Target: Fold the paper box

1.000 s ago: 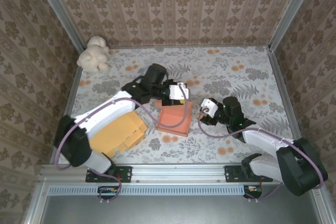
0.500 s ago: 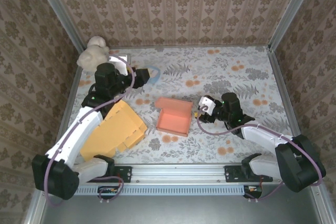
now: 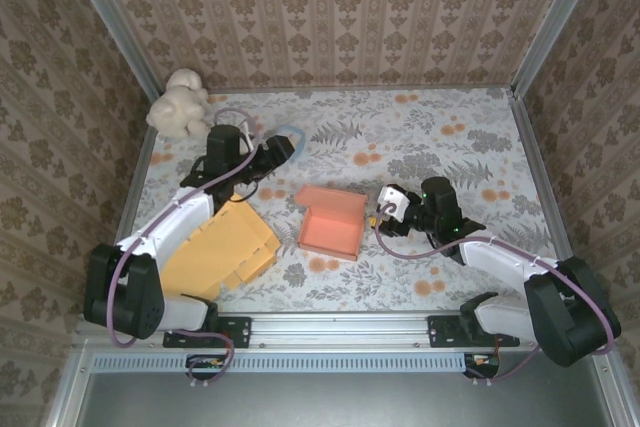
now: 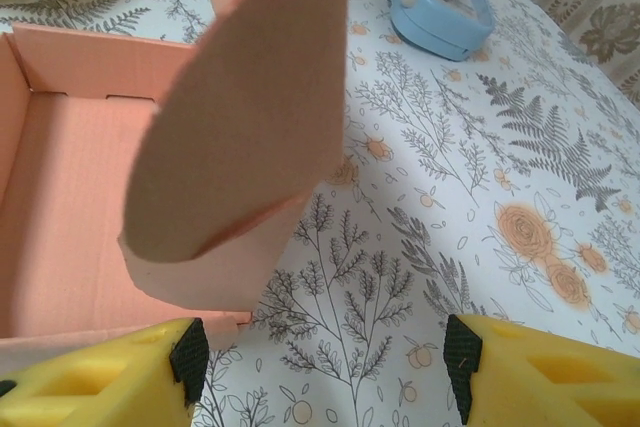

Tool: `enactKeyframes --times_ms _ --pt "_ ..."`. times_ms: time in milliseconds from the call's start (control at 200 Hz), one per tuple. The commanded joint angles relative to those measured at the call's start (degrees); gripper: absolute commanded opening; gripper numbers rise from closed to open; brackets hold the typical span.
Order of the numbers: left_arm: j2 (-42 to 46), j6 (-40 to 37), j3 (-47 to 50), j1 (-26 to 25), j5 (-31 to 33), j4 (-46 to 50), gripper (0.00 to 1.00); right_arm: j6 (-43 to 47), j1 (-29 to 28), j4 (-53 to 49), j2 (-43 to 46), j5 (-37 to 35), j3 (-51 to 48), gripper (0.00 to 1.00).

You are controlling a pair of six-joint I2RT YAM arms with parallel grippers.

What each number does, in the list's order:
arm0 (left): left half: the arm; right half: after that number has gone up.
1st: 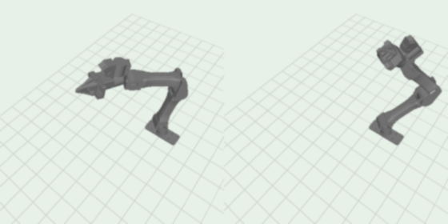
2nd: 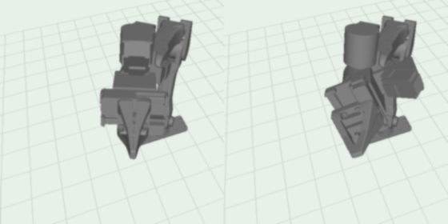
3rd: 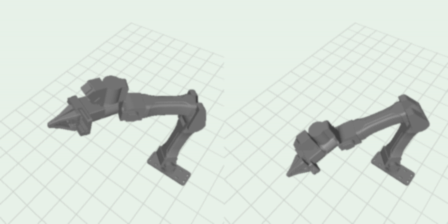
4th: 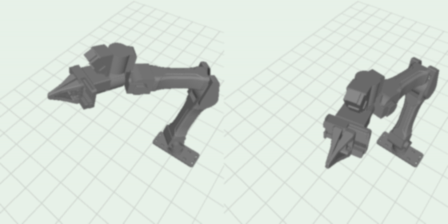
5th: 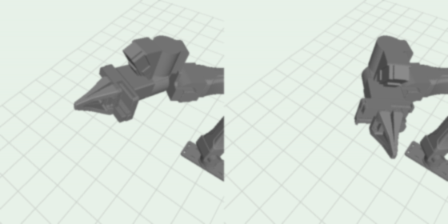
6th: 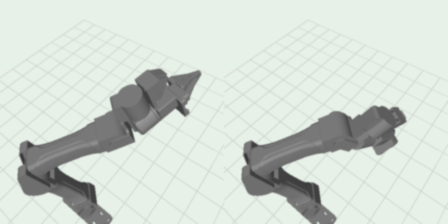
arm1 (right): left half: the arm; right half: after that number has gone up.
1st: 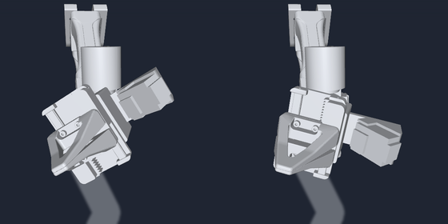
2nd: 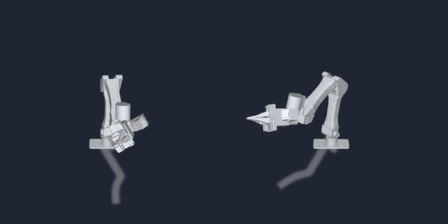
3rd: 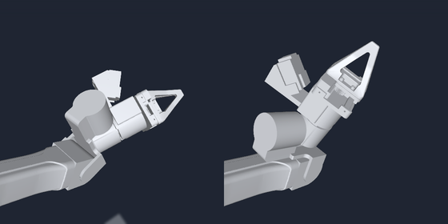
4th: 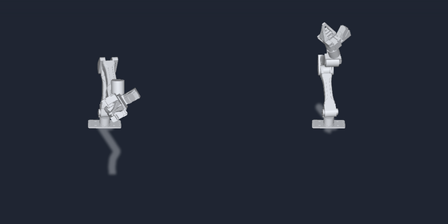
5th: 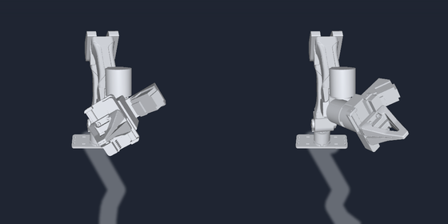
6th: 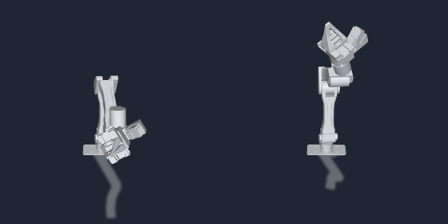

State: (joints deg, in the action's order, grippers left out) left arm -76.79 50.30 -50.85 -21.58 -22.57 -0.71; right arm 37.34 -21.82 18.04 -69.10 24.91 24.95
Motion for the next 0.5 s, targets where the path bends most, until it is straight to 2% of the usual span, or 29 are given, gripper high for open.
enactKeyframes --times_ms 0,115,495 --pt "0.15 2.78 0.55 -3.0 2.9 -0.8 0.8 -0.15 -1.06 1.45 -1.0 2.1 2.03 0.67" --pt "0.12 2.74 1.37 -4.21 5.87 -0.34 0.79 -0.51 -1.95 2.47 -2.12 1.39 2.21 0.66" --pt "-0.37 3.92 3.12 -10.87 8.55 -0.38 0.79 -0.94 -4.57 5.25 -4.0 -0.92 2.44 0.66"
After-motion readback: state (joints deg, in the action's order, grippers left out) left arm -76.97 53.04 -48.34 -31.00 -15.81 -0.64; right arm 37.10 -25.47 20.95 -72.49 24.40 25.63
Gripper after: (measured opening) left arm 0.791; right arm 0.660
